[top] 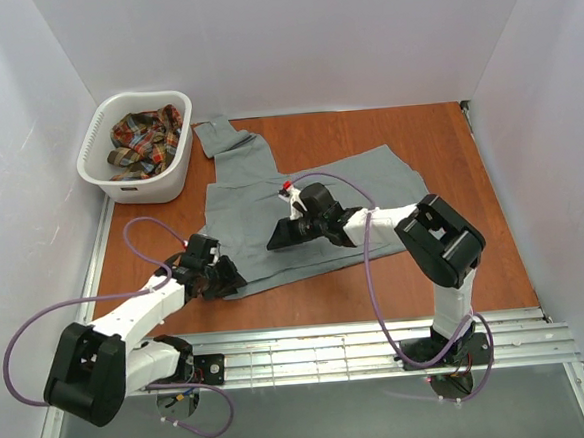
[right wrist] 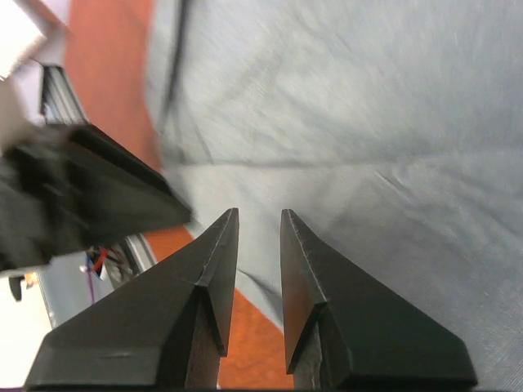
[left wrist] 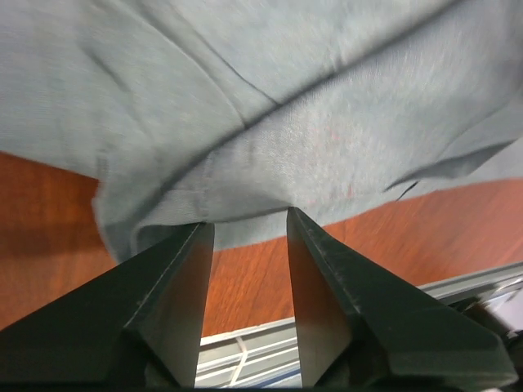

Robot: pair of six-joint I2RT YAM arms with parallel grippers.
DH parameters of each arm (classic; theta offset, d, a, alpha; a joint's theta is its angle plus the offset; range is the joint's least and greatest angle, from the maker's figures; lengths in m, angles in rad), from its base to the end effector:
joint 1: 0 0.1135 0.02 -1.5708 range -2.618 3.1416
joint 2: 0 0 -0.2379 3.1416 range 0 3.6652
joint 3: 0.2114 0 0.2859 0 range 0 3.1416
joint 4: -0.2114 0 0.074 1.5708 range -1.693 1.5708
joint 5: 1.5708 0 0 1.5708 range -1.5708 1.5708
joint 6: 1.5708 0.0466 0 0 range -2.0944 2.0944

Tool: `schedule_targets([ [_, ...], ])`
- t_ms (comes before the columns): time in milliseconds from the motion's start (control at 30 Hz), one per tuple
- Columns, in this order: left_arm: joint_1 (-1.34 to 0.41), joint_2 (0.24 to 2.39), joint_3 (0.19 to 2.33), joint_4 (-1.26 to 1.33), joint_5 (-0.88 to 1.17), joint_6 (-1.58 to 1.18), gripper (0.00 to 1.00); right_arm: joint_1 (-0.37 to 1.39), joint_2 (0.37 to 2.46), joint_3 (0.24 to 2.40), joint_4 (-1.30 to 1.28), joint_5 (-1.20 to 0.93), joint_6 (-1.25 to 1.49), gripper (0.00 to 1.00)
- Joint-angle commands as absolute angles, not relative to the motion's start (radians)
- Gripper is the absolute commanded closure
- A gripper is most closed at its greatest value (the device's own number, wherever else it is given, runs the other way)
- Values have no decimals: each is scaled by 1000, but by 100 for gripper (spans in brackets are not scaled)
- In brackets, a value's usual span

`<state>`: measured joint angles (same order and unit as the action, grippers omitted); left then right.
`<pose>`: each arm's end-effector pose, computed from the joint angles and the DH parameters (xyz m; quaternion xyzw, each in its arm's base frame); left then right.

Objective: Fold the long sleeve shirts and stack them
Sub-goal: Fold the shirt

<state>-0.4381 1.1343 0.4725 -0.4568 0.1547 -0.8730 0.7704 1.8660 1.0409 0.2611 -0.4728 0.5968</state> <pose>0.2046 -0.1038 0.0967 -0.1927 0.9525 -0.1959 0.1313 0.2870 0.3081 0.1147 -0.1864 0.8386 0.4553 0.2340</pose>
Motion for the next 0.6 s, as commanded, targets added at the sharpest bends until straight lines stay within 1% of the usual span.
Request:
schedule_targets([
  [0,-368,1077,433,-436,178,-920,66,753,1905,1009,360,-525,563,80],
  [167,-290,1072,374,-428,228,-916,70,646,1973,930,510,-601,565,80],
  [333,-267,1097,364,-417,259,-908,72,559,2020,948,535,-656,519,80],
  [567,-249,1071,354,-426,258,-908,73,422,2042,1006,534,-710,479,79],
])
